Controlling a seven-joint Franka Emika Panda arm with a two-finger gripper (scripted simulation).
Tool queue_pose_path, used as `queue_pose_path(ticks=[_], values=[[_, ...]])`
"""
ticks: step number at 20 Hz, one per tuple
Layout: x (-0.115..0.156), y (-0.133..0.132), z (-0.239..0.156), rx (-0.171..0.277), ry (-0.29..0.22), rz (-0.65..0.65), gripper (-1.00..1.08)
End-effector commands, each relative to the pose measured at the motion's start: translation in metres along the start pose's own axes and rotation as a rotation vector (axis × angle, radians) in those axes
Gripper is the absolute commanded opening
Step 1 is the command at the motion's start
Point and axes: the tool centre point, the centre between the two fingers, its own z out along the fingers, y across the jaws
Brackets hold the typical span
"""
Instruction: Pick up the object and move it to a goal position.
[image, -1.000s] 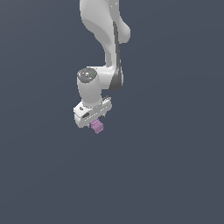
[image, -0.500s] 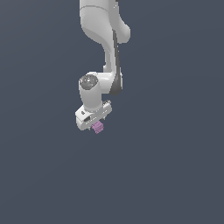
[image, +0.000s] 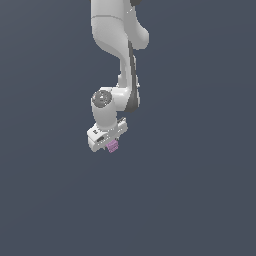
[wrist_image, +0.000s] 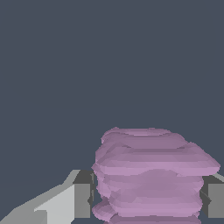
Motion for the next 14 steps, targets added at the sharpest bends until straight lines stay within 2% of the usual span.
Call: queue_pose_path(ticks=[1,14], values=[[0.000,0.000,0.001,0.000,0.000,-0.001,-1.00],[0.005,-0.002,-0.011,-0.001,0.000,0.000,-1.00]])
